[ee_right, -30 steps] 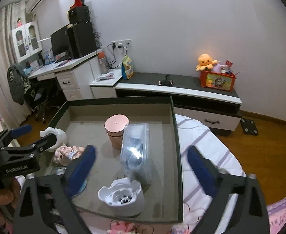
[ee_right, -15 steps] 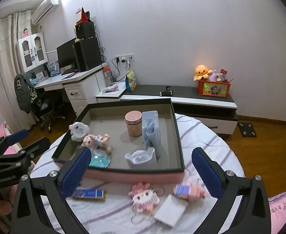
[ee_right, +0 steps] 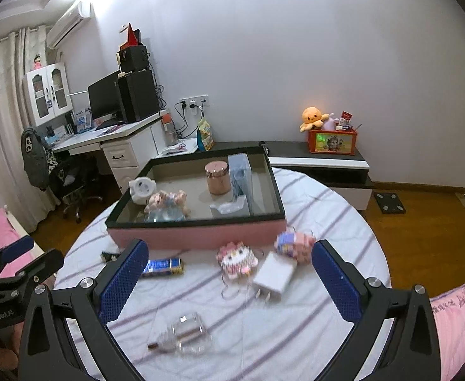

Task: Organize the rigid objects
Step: 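Move both tools back toward the hair clip and white charger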

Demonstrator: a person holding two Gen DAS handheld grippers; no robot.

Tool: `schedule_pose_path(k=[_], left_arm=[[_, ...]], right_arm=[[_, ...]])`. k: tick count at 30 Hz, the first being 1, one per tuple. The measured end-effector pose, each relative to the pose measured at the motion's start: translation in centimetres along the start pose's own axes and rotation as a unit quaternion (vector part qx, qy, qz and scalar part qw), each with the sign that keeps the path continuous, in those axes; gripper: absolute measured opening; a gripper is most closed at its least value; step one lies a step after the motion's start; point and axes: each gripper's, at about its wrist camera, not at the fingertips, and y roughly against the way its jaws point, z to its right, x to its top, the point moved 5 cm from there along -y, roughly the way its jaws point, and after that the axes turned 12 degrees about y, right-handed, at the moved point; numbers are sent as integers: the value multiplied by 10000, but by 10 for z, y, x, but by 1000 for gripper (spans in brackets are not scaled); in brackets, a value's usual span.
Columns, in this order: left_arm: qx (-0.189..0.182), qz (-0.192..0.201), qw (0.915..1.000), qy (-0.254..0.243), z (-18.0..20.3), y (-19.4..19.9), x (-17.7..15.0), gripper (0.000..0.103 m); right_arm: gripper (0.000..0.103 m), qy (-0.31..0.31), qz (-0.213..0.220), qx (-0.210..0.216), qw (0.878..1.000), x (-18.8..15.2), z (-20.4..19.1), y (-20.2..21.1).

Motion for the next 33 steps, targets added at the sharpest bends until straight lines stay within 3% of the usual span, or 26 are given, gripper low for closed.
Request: schedule_pose_path(k=[10,24,33], left_arm=[[123,-50,9999,-50,-11,1,-22,103],[0,-144,9998,-103,-2,-8,-32,103],[127,-548,9984,29,-11,-53,-34,103]], right_arm=[[103,-102,-123,-225,9996,-31,0,12],[103,-131,-307,-417,9986,-46,14,7],[103,-95,-744,-482,9960,-50,37,-30]])
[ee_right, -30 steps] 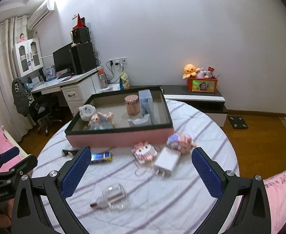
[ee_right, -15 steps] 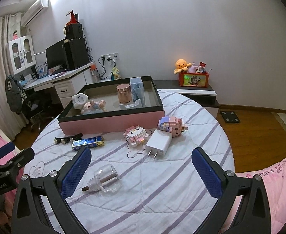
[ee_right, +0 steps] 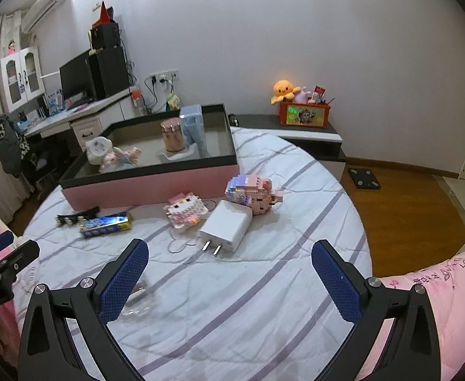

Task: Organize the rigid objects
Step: 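Move both tools back toward the hair clip and white charger, then grasp the black flower hair clip with left tool while right tool grasps white charger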

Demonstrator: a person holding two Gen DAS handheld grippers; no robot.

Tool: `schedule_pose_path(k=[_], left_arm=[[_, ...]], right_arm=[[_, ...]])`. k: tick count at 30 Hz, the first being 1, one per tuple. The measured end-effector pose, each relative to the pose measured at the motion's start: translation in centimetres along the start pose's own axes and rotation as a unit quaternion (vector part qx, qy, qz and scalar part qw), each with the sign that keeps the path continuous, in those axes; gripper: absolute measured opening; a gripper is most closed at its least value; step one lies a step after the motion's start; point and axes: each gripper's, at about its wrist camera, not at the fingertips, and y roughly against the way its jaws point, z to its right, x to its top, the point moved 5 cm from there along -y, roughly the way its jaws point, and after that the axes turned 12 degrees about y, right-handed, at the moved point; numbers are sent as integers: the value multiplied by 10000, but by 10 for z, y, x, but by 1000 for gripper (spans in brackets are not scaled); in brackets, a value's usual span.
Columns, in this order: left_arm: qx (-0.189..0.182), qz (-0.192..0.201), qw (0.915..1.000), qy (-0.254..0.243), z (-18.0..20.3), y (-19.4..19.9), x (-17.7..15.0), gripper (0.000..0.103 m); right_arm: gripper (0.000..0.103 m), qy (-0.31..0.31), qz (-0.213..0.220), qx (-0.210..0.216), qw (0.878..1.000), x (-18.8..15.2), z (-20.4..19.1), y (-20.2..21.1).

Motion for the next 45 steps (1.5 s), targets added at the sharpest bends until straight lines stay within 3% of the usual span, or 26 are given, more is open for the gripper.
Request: schedule_pose_path(k=[13,21,32,35,40,42,44,45], left_arm=[[535,-721,9960,39,-16,-37,-5,103],[657,-831,9943,103,-31,-58,11,103],[197,-1307,9874,-866,-35,-100,30,103],[-9,-1333,9866,-945,-28,-105,33,103],[-261,-1360,9864,-881,-21,-111,34,101],[-349,-1349,9869,-816,-23,-110,35,98],[-348,-1301,9879,-775,-25,-108,35,89],[-348,-1284,9880,-781,-24,-107,35,80]], right_arm=[[103,-174,-872,604,9942,-16,16,-49],[103,-67,-1048,661,9923,0,11,-70],[102,-270,-1328,218,9905,-4,-7,-84],[97,-153,-1337,137,9908,0,-8,-87],[78,-39,-1340,-4,9910,1,-1,-90],[75,-46,-1315,36,9913,3,1,-90],[74,-21,-1312,34,9913,5,3,-93],[73,-23,-1289,34,9917,6,3,-94]])
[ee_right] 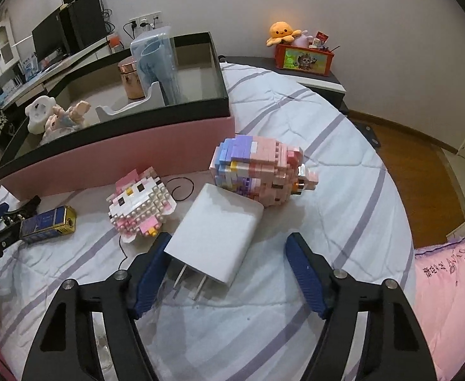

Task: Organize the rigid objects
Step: 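Grasp the black flower hair clip with left tool while right tool grasps white charger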

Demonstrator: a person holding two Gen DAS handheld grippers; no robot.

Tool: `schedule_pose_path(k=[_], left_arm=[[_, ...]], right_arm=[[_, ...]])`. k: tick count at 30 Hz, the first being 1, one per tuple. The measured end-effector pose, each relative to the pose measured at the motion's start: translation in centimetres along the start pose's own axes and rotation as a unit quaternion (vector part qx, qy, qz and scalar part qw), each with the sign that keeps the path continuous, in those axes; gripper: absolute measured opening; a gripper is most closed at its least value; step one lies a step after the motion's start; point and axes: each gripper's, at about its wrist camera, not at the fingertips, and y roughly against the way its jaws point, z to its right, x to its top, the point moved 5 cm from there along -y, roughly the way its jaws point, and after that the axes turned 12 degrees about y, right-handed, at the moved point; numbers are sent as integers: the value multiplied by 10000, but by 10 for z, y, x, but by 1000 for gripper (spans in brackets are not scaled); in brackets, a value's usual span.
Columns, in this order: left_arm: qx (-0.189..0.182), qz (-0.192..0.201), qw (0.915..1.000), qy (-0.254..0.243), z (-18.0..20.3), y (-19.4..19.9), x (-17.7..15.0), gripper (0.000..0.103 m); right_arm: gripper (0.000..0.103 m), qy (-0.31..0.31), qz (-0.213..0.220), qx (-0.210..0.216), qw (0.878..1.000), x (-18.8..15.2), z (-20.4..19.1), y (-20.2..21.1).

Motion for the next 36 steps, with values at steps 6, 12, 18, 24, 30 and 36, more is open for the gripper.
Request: schedule_pose_path(k=[6,12,18,24,30,36], left_arm=[[-17,6,10000,-19,0,3,-3,61],[149,-43,9994,-301,4,-1,0,102],[-141,-120,9996,-230,3,-7,6,94],[-238,-57,9997,-75,1,1,3,78],[-436,-57,9989,133,-3,8,2,78],[-404,-25,9990,189,-9,20,-4,78]], right_arm=[[52,63,113,75,9999,6,-4,-3],[49,-11,109,258,9996,5,-2,1],[49,-60,116,218,9997,8,-3,-3],[44,-45,161,282,9995,7,-3,-2],[41,-3,174,393,9991,1,-5,5],[41,-16,183,526,9984,-6,-8,14]])
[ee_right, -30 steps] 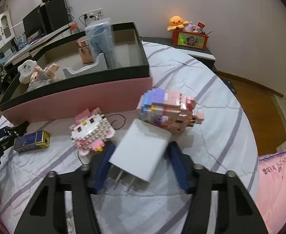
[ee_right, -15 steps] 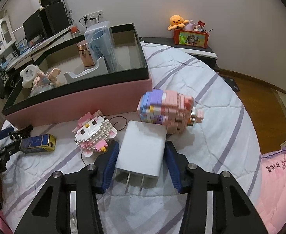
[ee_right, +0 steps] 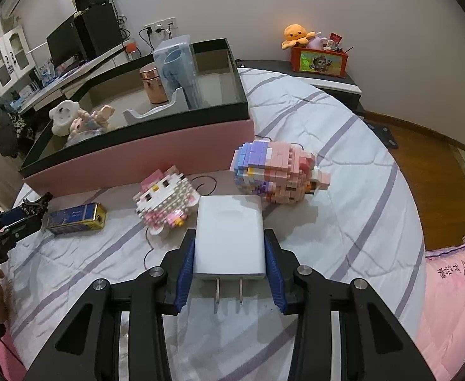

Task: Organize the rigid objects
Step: 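Grasp the black flower hair clip with left tool while right tool grasps white charger, then lower hair clip and charger into the pink box and open both tools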

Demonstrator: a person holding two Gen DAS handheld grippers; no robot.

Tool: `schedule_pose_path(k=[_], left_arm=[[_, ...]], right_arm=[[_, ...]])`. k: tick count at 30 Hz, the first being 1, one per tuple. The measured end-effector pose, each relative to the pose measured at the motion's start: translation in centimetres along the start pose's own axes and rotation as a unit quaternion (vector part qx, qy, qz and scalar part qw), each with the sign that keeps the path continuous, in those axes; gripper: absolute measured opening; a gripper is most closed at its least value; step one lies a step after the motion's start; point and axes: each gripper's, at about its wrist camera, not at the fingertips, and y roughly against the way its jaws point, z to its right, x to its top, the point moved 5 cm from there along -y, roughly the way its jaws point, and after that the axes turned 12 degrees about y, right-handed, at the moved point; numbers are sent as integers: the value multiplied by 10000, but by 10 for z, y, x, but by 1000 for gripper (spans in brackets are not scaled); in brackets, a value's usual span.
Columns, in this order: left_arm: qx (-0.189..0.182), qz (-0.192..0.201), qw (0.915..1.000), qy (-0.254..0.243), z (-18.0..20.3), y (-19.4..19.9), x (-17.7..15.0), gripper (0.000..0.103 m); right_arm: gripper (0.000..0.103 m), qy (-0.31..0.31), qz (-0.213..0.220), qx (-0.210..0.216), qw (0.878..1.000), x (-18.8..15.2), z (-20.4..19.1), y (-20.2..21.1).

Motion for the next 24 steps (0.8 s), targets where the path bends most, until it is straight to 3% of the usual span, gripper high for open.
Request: schedule_pose_path(k=[16,24], left_arm=[[-9,474,9989,33,9,40,28,78],[-202,767,9968,116,22,51,56,78]], right_arm=[[41,8,466,490,9977,14,-10,42],[41,349,807,632,9941,56,-22,57]])
